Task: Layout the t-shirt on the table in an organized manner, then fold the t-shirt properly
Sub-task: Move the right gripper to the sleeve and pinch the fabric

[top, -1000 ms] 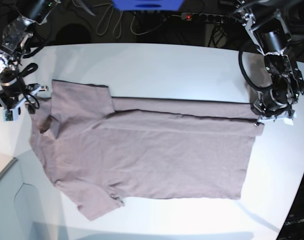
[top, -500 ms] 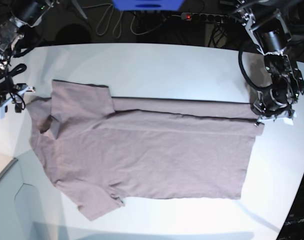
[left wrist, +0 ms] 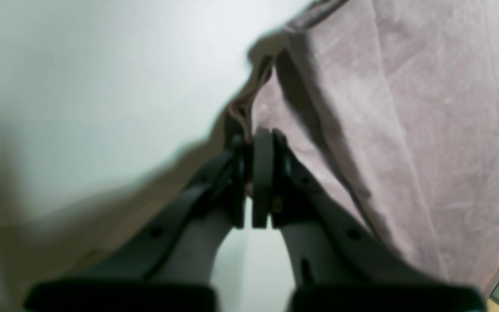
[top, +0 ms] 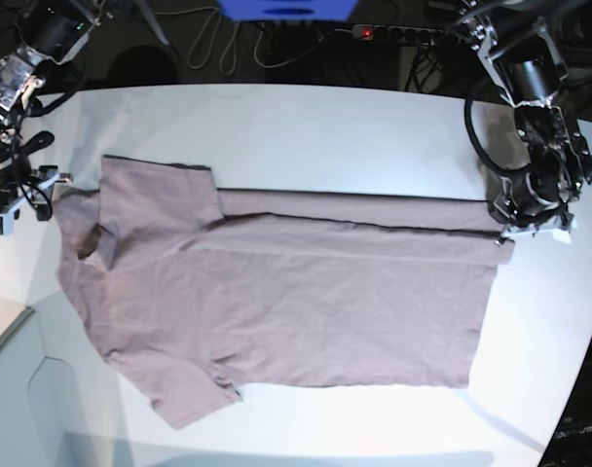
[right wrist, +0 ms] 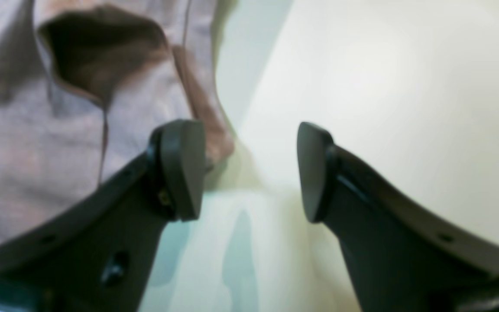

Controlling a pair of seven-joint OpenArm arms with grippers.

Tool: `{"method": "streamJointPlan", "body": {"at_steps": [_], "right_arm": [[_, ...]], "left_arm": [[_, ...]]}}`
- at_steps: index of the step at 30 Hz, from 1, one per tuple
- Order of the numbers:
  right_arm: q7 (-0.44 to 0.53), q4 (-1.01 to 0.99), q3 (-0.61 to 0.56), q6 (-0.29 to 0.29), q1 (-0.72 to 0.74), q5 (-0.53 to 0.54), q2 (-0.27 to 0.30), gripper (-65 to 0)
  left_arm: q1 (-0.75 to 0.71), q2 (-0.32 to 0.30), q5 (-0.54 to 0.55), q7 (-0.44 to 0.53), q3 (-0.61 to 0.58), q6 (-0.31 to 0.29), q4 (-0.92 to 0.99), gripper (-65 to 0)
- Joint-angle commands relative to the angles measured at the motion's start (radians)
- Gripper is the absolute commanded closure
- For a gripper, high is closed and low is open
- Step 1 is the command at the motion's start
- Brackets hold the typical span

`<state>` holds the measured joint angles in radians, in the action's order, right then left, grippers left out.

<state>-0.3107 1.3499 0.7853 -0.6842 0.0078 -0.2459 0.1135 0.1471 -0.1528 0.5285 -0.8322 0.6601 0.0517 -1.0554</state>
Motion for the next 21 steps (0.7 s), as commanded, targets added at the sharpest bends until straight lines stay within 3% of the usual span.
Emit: {"method": "streamJointPlan", "body": {"at_steps": [1, 21], "right_arm": [[0.025, 0.016, 0.003, -0.014, 0.011, 0.016, 0.016, -34.3], [0.02, 0.02, -0.097, -0.014, 0.05, 0.015, 0.016, -34.4]], "left_arm": [[0.006, -0.009, -0.012, -0.012, -0.001, 0.007, -0.006, 0.0], [0.012, -0.009, -0.012, -0.012, -0.001, 0.007, -0.004, 0.0]]}}
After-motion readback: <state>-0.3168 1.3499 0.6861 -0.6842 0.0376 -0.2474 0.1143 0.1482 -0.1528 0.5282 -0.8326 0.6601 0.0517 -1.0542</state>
